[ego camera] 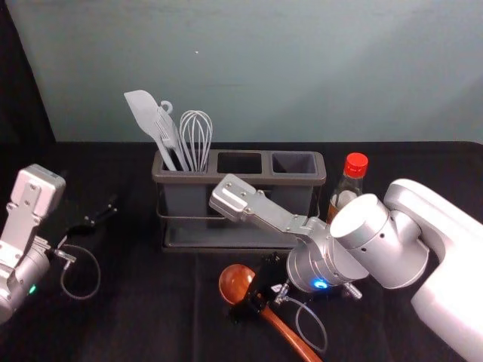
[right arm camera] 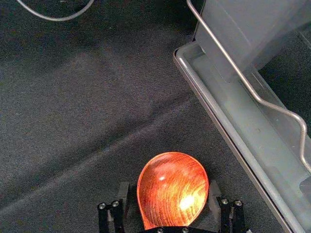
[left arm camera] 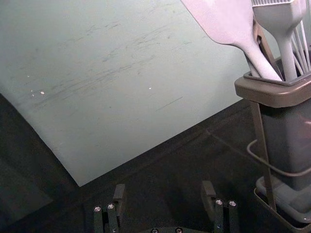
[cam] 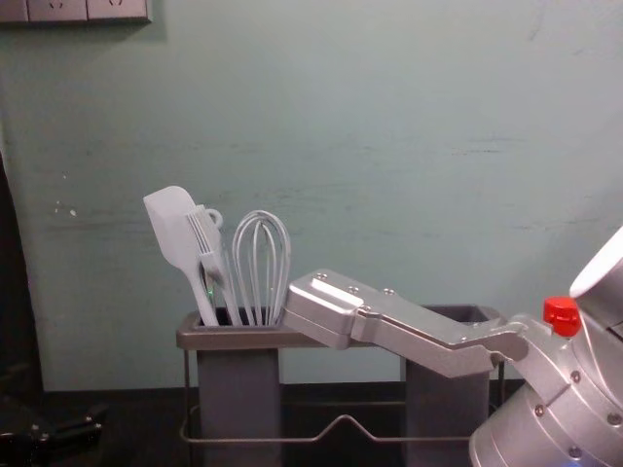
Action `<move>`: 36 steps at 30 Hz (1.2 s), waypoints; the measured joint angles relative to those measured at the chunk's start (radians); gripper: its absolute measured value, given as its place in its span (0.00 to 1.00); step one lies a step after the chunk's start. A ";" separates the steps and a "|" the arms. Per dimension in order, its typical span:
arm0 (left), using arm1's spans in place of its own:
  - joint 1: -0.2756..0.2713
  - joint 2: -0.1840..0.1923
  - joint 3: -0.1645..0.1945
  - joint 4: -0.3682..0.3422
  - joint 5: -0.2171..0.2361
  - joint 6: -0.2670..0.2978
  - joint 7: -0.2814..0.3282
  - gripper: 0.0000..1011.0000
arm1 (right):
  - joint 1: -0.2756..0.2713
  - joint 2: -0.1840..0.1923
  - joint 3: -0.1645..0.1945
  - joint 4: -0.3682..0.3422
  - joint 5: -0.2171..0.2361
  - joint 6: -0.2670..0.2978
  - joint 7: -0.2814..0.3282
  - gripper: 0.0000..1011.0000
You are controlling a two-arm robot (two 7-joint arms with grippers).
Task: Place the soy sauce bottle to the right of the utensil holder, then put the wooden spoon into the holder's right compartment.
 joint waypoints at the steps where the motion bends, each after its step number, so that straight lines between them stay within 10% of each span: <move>1: 0.000 0.000 0.000 0.000 0.000 0.000 0.000 1.00 | 0.000 0.000 0.000 0.000 0.000 0.000 0.000 0.99; 22: 0.000 0.000 0.000 0.000 0.000 0.000 0.000 1.00 | 0.000 0.003 -0.001 -0.005 0.000 -0.002 -0.001 0.83; 36: 0.000 0.000 0.000 0.000 0.000 0.000 0.000 1.00 | -0.124 0.082 0.090 -0.213 -0.041 -0.225 -0.064 0.83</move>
